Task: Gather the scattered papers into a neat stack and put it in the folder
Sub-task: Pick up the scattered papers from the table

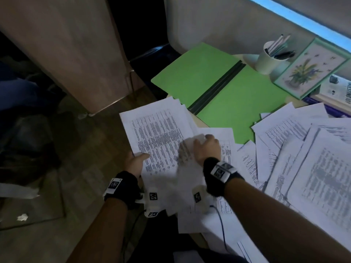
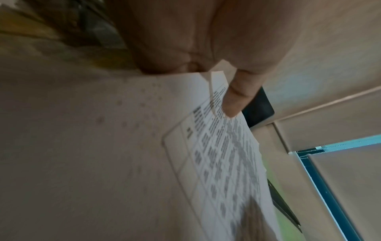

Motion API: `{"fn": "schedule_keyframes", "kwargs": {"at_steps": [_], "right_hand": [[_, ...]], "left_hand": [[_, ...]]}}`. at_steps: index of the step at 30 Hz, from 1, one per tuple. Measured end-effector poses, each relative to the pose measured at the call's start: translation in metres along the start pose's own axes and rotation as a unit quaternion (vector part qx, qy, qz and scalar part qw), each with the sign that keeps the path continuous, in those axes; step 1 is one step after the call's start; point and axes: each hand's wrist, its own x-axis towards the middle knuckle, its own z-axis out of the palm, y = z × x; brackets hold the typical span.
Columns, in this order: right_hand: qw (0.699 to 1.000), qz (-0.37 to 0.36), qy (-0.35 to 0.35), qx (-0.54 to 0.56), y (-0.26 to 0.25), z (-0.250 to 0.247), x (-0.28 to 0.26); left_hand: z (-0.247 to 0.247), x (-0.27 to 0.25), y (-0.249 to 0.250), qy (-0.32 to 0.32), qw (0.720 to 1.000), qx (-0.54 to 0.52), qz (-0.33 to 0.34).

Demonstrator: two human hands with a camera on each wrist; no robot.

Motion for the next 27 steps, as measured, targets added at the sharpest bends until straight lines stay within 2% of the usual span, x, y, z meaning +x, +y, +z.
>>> {"fn": "schedule_keyframes", "kwargs": {"at_steps": [3, 6, 9, 12, 16, 18, 21, 23, 25, 27], "right_hand": [[0.998, -0.041, -0.02, 0.049, -0.006, 0.02, -0.027], [0.994, -0.04, -0.025, 0.094, -0.009, 0.019, -0.033], [0.997, -0.009, -0.014, 0.073, -0.007, 0.007, -0.027], [0.997, -0.054, -0.051, 0.009, -0.01, 0.011, -0.035], [0.994, -0.039, -0.091, 0.039, -0.005, 0.014, -0.043], [0.996, -0.033, -0.061, 0.055, 0.006, -0.001, -0.035], [0.998, -0.003, 0.062, 0.01, 0.032, -0.025, -0.017], [0.993, 0.039, 0.106, -0.024, 0.052, -0.039, -0.009], [0.994, 0.061, 0.076, -0.04, 0.067, -0.048, -0.001], [0.995, 0.048, 0.047, -0.078, 0.077, -0.053, 0.004]], "left_hand": [[0.005, -0.003, 0.003, -0.009, 1.0, 0.014, -0.016], [0.0, 0.005, 0.0, -0.024, 0.995, 0.091, -0.035], [-0.008, 0.009, -0.002, -0.024, 0.989, 0.142, -0.038], [-0.008, 0.006, -0.002, -0.053, 0.99, 0.134, -0.011], [-0.007, -0.001, 0.004, 0.012, 0.994, 0.103, 0.02], [-0.012, -0.004, 0.008, 0.035, 0.991, 0.125, 0.035], [-0.026, 0.001, 0.007, 0.038, 0.989, 0.142, 0.032], [-0.032, 0.002, 0.006, 0.045, 0.985, 0.166, 0.025], [-0.036, 0.0, 0.005, 0.055, 0.98, 0.191, 0.016], [-0.035, -0.004, 0.001, 0.051, 0.976, 0.211, 0.015]]}}
